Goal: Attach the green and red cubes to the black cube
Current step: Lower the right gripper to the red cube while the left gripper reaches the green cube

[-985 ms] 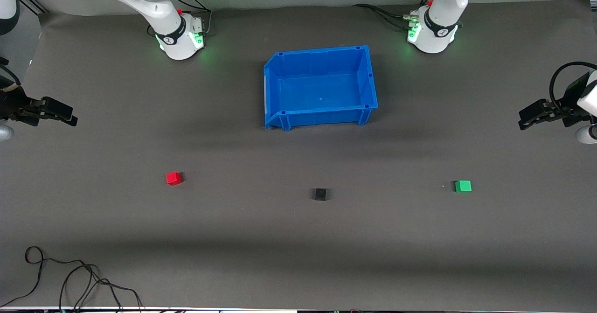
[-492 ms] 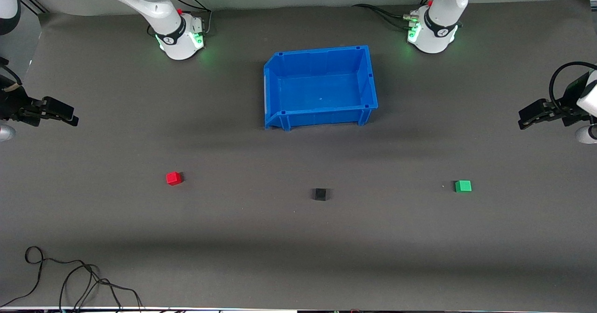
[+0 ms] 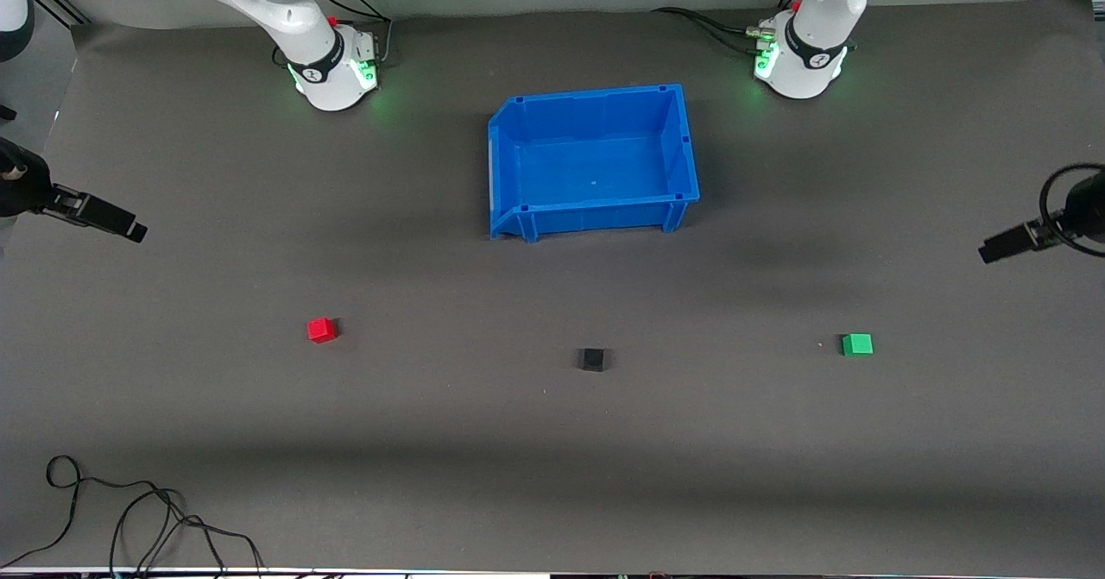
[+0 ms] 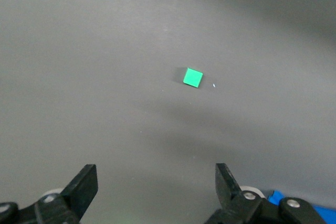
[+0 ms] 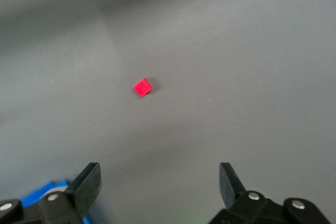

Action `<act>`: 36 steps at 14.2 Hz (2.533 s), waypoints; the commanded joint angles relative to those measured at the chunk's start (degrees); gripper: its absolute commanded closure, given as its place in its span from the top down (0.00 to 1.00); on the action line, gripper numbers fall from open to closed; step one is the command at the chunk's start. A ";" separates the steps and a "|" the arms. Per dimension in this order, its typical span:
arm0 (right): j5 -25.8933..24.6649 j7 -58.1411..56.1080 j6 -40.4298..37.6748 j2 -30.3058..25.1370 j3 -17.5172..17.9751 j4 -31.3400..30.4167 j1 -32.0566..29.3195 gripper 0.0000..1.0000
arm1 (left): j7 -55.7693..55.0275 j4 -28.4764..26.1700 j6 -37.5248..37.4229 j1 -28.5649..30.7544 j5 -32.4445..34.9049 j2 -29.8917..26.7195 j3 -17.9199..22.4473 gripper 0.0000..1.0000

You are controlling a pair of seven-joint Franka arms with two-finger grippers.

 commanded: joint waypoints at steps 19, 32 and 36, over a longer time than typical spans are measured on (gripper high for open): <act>21.88 53.32 3.91 9.54 -2.52 -1.86 -2.70 1.00 | -77.86 -7.73 29.96 -1.62 2.31 25.16 -0.11 0.97; 41.67 21.23 27.22 25.27 -2.97 -17.26 -2.43 1.00 | -82.08 -8.08 33.30 -3.29 11.11 29.57 -0.02 0.74; 45.62 16.74 30.63 30.01 -2.97 -17.08 -2.00 1.00 | -82.08 -7.91 34.00 -3.47 11.63 30.01 -0.02 0.74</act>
